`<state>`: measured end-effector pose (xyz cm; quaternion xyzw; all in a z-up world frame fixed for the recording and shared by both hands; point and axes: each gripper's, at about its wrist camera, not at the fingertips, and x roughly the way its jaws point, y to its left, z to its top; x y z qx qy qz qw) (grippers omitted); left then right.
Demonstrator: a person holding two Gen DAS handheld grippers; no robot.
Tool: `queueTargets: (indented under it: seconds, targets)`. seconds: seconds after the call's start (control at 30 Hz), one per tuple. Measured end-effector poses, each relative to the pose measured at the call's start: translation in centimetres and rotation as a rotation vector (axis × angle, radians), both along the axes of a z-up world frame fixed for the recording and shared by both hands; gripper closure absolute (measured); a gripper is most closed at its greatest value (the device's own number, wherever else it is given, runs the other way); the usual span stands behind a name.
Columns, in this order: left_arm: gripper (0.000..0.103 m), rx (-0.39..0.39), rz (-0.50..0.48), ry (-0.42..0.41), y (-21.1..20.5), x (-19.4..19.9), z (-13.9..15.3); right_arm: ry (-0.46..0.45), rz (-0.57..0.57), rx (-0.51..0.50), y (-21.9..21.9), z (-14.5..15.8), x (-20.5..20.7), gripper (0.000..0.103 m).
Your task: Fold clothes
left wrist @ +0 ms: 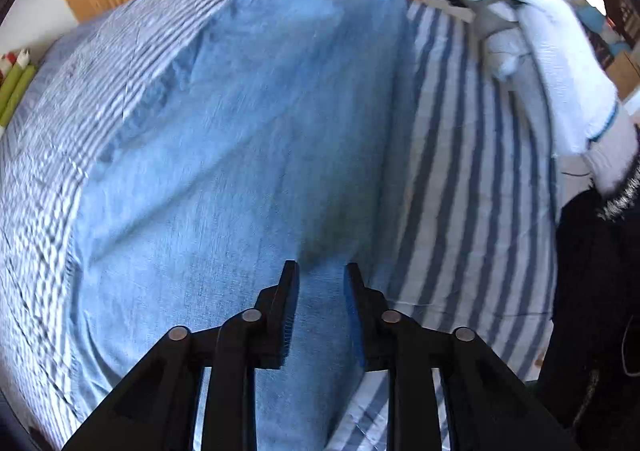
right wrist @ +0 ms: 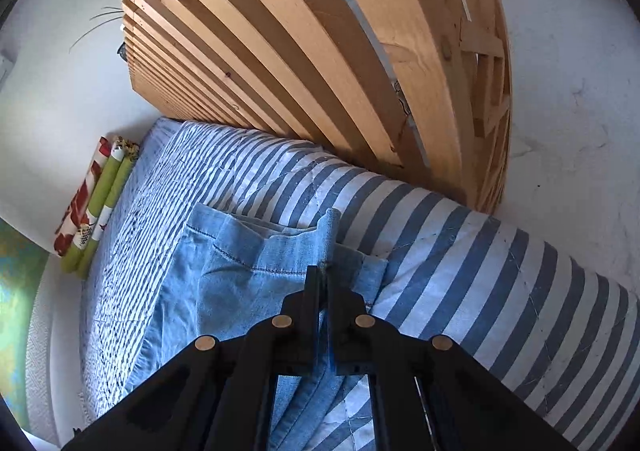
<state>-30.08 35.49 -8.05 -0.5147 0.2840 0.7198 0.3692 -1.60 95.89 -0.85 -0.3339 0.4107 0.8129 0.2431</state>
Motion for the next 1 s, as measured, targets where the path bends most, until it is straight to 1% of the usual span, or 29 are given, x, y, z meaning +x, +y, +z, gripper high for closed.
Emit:
queueTargets:
  seconds: [0.07,0.13,0.2,0.23,0.27,0.3,0.33,0.4,0.47,0.5,0.53,0.57,0.6,0.63,0.67,0.7,0.73,0.77,0.83,0.87,0.9,0.93,1.0]
  targets:
    - [0.072,-0.017,-0.028,0.02,0.3,0.8,-0.1,0.0,0.0,0.003,-0.1,0.1,-0.2,0.099]
    - [0.072,-0.054,-0.053,0.04,0.4,1.4,-0.7,0.001,-0.001,-0.001,-0.1,0.1,-0.2,0.099]
    - [0.072,-0.081,-0.058,0.049,0.7,1.2,-1.4,0.001,0.0,0.001,-0.2,0.2,-0.3,0.099]
    - [0.071,-0.078,-0.055,0.041,0.7,0.9,-1.6,0.001,0.002,0.002,-0.3,0.3,-0.4,0.099]
    - [0.073,-0.069,-0.053,0.027,0.6,0.7,-1.8,-0.001,0.002,0.006,-0.4,0.3,-0.4,0.099]
    - [0.085,-0.062,-0.046,0.02,0.4,0.3,-1.9,-0.003,0.001,0.011,-0.5,0.4,-0.4,0.099]
    - [0.093,-0.06,-0.029,0.018,0.3,-0.1,-1.5,-0.003,0.0,0.013,-0.6,0.4,-0.4,0.099]
    - [0.099,-0.028,0.002,-0.019,-0.4,-0.9,-1.0,0.005,-0.005,0.004,-0.4,0.3,-0.2,0.099]
    - [0.1,0.025,0.037,-0.067,-1.1,-1.4,0.3,0.02,-0.02,-0.008,-0.2,0.4,0.2,0.099]
    - [0.1,0.079,0.055,-0.123,-1.6,-1.8,1.2,0.031,-0.03,-0.013,-0.2,0.6,0.6,0.099]
    - [0.1,0.128,0.071,-0.167,-2.1,-2.0,1.9,0.046,-0.04,-0.017,-0.2,1.0,1.1,0.1]
    - [0.1,0.161,0.084,-0.192,-2.5,-2.3,2.3,0.068,-0.046,-0.009,-0.2,1.5,1.6,0.1]
    - [0.097,0.171,0.085,-0.203,-2.8,-3.1,2.4,0.077,-0.046,0.011,-0.3,2.0,1.9,0.1]
    - [0.095,0.158,0.078,-0.202,-3.0,-3.7,2.3,0.067,-0.041,0.029,-0.5,2.1,1.8,0.1]
    - [0.088,0.141,0.066,-0.212,-2.8,-4.1,2.1,0.039,-0.045,0.036,-0.6,1.8,1.5,0.1]
    - [0.073,0.112,0.073,-0.211,-2.4,-4.8,2.0,0.012,-0.049,0.036,-0.6,1.4,1.2,0.1]
    - [0.066,0.101,0.09,-0.195,-2.3,-5.5,2.1,-0.011,-0.05,0.026,-0.5,0.9,0.8,0.1]
    - [0.061,0.106,0.1,-0.161,-1.8,-6.2,2.6,-0.013,-0.045,0.0,-0.3,0.3,0.6,0.1]
    - [0.061,0.116,0.105,-0.096,-0.2,-8.7,3.4,-0.005,-0.055,-0.029,0.0,-0.1,0.6,0.1]
    - [0.061,0.107,0.106,-0.047,0.9,-10.1,3.7,-0.004,-0.063,-0.024,0.0,-0.1,0.7,0.1]
    - [0.061,0.087,0.117,0.034,2.3,-11.7,4.0,-0.004,-0.067,-0.022,0.0,-0.1,0.7,0.1]
    - [0.061,0.09,0.134,0.089,3.6,-13.2,4.3,-0.009,-0.069,-0.013,-0.1,0.0,0.7,0.1]
    - [0.061,0.106,0.16,0.115,6.3,-16.4,4.0,-0.03,-0.07,0.011,-0.5,-0.1,0.5,0.1]
